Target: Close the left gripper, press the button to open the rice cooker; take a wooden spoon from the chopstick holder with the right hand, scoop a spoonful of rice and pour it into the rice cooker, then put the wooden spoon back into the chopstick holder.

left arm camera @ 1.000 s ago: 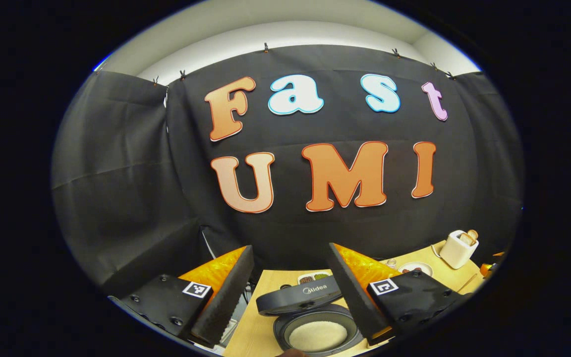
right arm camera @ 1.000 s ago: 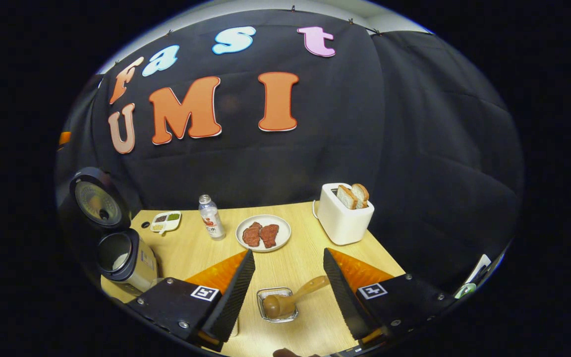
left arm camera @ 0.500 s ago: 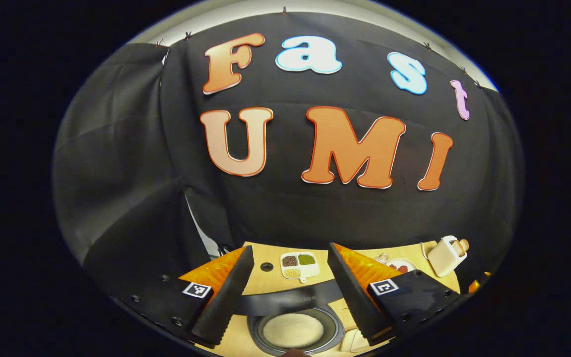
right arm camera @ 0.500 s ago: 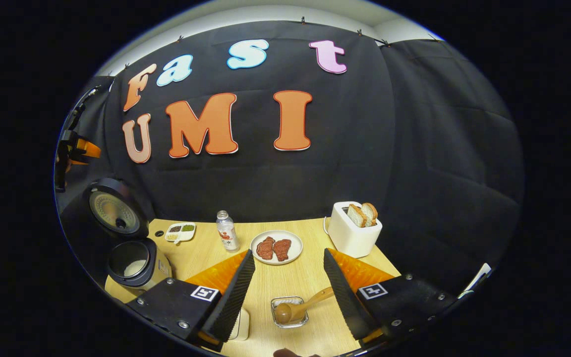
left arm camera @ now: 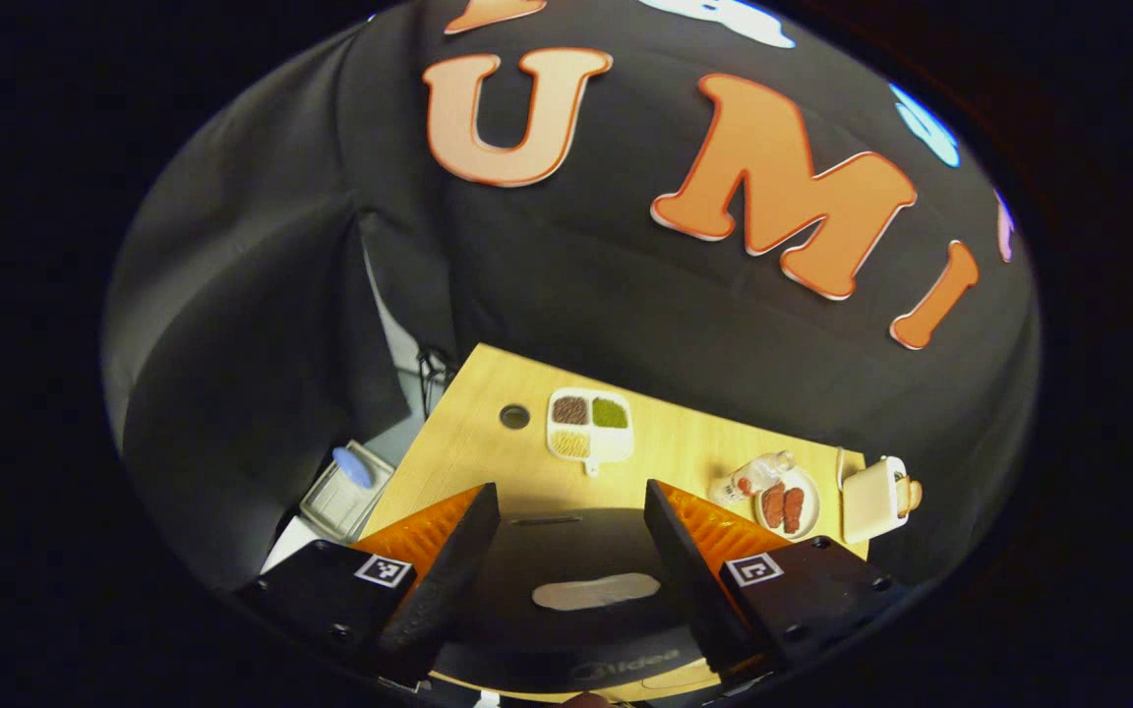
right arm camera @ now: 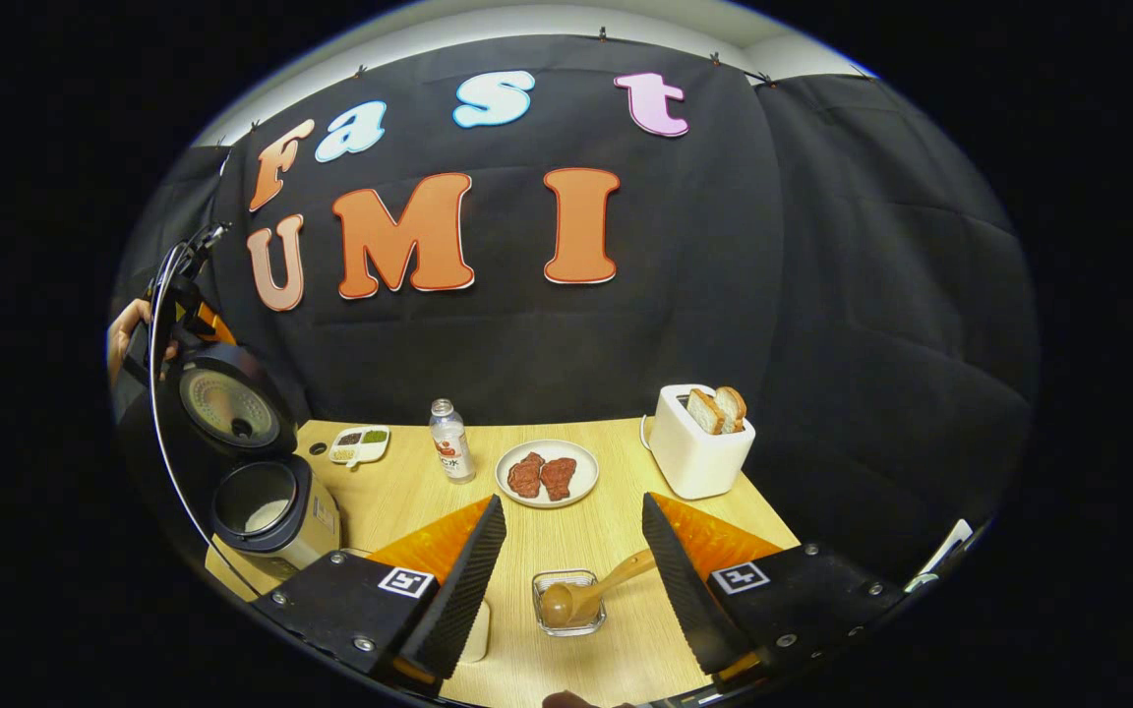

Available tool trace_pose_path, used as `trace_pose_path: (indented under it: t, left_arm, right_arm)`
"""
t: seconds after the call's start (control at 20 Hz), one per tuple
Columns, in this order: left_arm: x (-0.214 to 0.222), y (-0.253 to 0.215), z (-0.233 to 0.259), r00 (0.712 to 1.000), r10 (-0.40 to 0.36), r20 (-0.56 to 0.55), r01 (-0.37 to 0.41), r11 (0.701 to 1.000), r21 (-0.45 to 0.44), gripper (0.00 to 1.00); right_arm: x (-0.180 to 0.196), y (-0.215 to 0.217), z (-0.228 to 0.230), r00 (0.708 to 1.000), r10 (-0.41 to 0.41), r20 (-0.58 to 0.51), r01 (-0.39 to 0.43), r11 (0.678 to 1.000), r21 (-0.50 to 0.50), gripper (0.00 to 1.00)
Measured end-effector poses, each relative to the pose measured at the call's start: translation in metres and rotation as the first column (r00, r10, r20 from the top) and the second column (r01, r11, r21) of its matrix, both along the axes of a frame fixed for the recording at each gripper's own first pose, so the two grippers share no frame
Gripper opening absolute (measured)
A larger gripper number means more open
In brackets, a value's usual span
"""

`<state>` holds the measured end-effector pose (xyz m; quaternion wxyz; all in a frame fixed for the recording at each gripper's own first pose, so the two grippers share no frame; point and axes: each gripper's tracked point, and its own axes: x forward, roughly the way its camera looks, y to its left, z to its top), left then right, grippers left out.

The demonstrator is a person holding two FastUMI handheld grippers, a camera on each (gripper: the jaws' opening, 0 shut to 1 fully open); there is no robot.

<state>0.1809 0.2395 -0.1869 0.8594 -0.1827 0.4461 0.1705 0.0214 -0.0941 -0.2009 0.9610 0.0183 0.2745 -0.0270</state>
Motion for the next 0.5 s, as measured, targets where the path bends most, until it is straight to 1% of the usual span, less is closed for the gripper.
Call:
trace_pose_path:
  t: [0.05, 0.1, 0.15, 0.25, 0.35, 0.5]
  left_arm:
    - [-0.011, -0.007, -0.005, 0.998, 0.010, -0.058, -0.012, 0.999, -0.036, 0.99]
    - [-0.024, -0.016, -0.014, 0.993, 0.003, -0.118, -0.012, 0.997, -0.075, 0.98]
    - [-0.036, -0.024, -0.021, 0.988, -0.016, -0.157, 0.002, 0.996, -0.094, 0.98]
    - [-0.045, -0.029, -0.026, 0.985, -0.050, -0.164, 0.036, 0.996, -0.086, 1.00]
    - [-0.061, -0.037, -0.028, 0.976, -0.081, -0.200, 0.064, 0.994, -0.092, 0.99]
    - [-0.090, -0.057, -0.047, 0.954, -0.126, -0.270, 0.094, 0.987, -0.129, 0.99]
  right_arm:
    - [0.000, 0.000, -0.001, 1.000, 0.003, -0.004, -0.003, 1.000, 0.003, 0.87]
    - [-0.001, 0.001, -0.003, 1.000, 0.003, -0.010, -0.003, 1.000, 0.004, 0.87]
    - [-0.001, 0.003, -0.005, 1.000, 0.008, -0.013, -0.008, 1.000, 0.007, 0.87]
    - [0.000, 0.010, -0.006, 1.000, 0.022, -0.018, -0.022, 1.000, 0.014, 0.87]
    - [0.001, 0.021, -0.008, 0.999, 0.045, -0.023, -0.045, 0.999, 0.021, 0.87]
    - [0.004, 0.034, -0.009, 0.997, 0.081, -0.017, -0.081, 0.996, 0.022, 0.87]
